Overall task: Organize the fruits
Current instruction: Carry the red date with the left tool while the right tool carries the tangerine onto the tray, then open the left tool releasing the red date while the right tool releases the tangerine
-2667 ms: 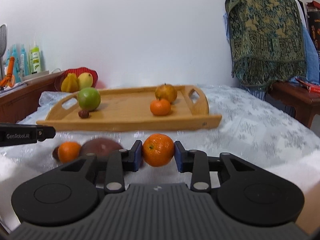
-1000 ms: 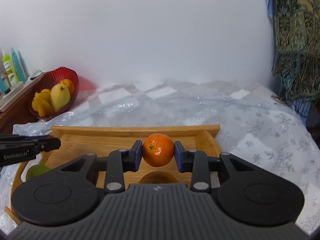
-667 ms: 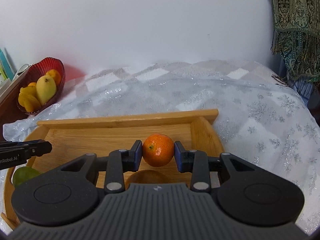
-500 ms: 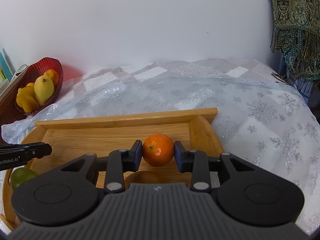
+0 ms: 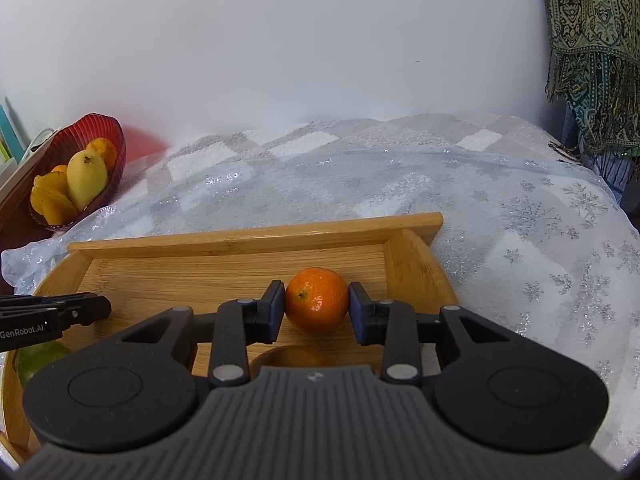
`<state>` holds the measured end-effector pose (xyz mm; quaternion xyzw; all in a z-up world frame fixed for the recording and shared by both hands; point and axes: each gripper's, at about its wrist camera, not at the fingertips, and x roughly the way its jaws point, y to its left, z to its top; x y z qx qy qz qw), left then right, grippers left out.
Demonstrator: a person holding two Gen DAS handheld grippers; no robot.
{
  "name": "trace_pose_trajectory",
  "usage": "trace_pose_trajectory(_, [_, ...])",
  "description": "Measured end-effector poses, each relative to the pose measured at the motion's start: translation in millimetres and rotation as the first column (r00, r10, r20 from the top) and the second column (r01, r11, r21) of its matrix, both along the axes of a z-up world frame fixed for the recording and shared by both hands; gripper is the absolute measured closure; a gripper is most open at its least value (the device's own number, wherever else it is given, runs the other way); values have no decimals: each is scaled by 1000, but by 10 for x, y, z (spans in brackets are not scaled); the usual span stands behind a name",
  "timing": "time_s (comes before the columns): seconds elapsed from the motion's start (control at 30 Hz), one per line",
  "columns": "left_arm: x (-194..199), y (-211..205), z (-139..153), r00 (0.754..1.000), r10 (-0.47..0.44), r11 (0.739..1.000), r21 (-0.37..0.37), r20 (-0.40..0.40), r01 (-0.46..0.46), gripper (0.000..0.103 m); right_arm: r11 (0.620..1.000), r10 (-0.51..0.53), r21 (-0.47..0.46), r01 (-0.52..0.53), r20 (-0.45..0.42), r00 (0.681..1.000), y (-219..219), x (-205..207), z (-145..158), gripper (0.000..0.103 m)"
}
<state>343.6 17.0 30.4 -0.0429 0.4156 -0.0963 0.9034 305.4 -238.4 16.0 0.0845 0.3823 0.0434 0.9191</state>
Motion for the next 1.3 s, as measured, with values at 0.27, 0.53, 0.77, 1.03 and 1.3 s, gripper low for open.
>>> trace_pose_trajectory(0.27, [-4,-5,-2,1000,-1,1000,1,3,1,84,1000,-1,-1,1,-1,1000,8,10,-6,61])
trace_pose_trajectory(0.53, [-1,4,-5,1000,-2,1000,2,6,2,84,1000,-2,8,2,2,1000,-7,5,-15,61])
trace_pose_trajectory(0.77, [-7,16,2,1000,3,1000,-2,5,-3,80,1000,-4,14,4,11,1000,-21,-10,-7,61])
trace_pose_trajectory(1.03, [-53,67,20,1000,-1,1000,-14,3,1,60,999,-4,36,3,36,999,-45,-78,69,59])
trace_pose_trajectory(1.3, [-143,131,101,999,11,999,-33,31,-10,49,999,-16,38,14,62,998,-75,-146,131,46])
